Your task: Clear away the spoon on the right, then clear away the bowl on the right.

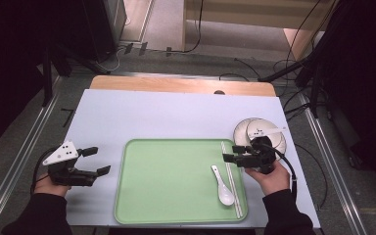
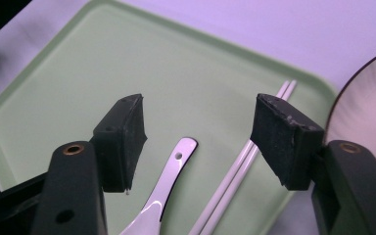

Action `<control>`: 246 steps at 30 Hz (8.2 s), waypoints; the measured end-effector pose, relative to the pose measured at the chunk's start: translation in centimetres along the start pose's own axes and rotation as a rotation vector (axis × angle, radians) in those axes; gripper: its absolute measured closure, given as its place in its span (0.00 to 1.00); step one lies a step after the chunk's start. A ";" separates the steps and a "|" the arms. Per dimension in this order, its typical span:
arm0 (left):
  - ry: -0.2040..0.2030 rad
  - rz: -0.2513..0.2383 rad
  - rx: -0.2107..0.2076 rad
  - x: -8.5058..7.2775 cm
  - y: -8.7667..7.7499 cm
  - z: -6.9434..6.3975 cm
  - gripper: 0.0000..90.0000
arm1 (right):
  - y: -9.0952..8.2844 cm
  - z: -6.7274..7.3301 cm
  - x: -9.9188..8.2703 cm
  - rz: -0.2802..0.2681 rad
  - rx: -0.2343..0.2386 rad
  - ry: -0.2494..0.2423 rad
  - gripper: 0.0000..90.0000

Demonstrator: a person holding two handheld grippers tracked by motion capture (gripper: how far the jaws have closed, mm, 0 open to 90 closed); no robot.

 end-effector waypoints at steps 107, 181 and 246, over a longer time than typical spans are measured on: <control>-0.003 0.018 0.007 -0.5 -0.3 -0.1 0.20 | -3.0 -14.3 -2.9 -0.184 -0.289 0.438 0.88; -0.009 0.008 0.014 -0.5 -0.6 0.0 0.20 | -0.9 -5.0 1.2 -0.076 0.041 0.249 0.87; 0.008 0.000 -0.007 0.4 0.3 0.1 0.20 | 5.3 4.7 -1.3 0.232 0.181 0.002 0.82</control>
Point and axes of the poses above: each handheld gripper's, and its own axes: y roughly forward along the jaws, x roughly out of its top, z roughly to its left, the point moved 1 cm from there along y, roughly forward along the jaws, and after that the axes turned 9 degrees about z, right-handed, at the moved point
